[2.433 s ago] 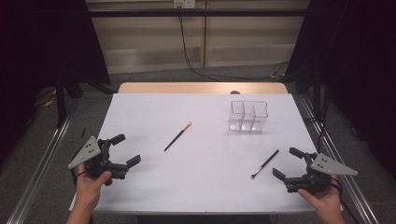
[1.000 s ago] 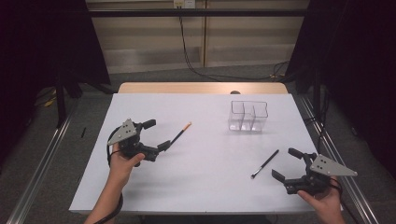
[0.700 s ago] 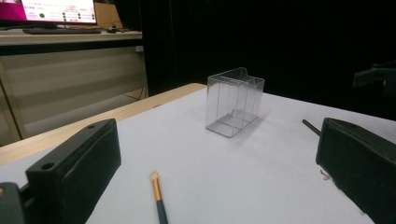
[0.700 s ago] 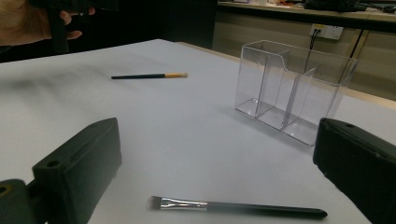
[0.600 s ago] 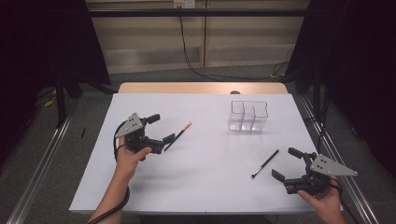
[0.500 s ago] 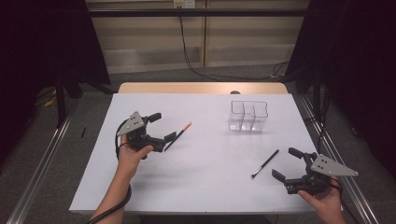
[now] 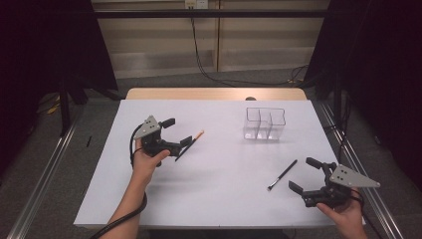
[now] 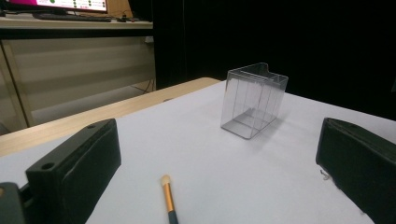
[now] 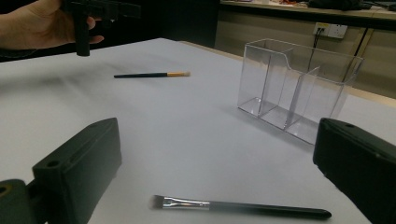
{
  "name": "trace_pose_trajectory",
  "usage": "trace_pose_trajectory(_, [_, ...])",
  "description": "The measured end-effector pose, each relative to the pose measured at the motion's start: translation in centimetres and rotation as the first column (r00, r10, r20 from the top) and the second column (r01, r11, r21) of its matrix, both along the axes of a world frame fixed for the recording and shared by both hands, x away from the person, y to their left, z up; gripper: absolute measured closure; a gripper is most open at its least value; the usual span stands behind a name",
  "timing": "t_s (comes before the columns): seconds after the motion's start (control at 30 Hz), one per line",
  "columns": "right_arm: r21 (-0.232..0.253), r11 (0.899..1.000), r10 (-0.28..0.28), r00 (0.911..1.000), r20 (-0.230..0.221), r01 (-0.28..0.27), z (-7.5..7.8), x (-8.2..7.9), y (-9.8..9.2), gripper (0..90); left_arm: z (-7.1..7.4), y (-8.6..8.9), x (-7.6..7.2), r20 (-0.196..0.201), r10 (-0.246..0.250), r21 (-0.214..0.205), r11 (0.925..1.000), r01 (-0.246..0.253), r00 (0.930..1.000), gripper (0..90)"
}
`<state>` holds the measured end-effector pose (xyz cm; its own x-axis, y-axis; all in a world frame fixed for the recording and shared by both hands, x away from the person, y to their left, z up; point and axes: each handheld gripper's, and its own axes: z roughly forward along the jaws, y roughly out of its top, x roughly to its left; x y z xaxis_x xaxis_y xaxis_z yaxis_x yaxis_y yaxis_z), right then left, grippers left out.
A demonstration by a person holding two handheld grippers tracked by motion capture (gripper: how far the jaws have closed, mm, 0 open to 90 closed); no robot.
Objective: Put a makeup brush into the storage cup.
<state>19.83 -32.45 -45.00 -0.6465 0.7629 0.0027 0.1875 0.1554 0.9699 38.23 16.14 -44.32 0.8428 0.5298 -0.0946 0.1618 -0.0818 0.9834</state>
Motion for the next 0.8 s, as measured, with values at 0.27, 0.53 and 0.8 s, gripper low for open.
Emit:
trace_pose_trajectory(0.27, [-0.002,1.0,0.0,1.0,0.001,0.0,0.0,-0.1,-0.1,0.6,-0.3,-1.4,0.9,-0.022,-0.005,0.026,0.9996,0.005,0.9998,0.0])
trace_pose_trajectory(0.53, [-0.003,1.0,0.001,1.0,0.0,-0.001,0.0,-0.2,-0.2,0.6,-0.2,-1.9,1.4,-0.067,-0.003,0.079,0.9968,0.009,0.9978,0.0])
trace_pose_trajectory(0.8, [-0.005,1.0,0.002,1.0,0.001,-0.002,0.0,-0.2,-0.2,0.6,0.2,-2.0,2.0,-0.128,0.026,0.15,0.9886,-0.007,0.9914,0.0])
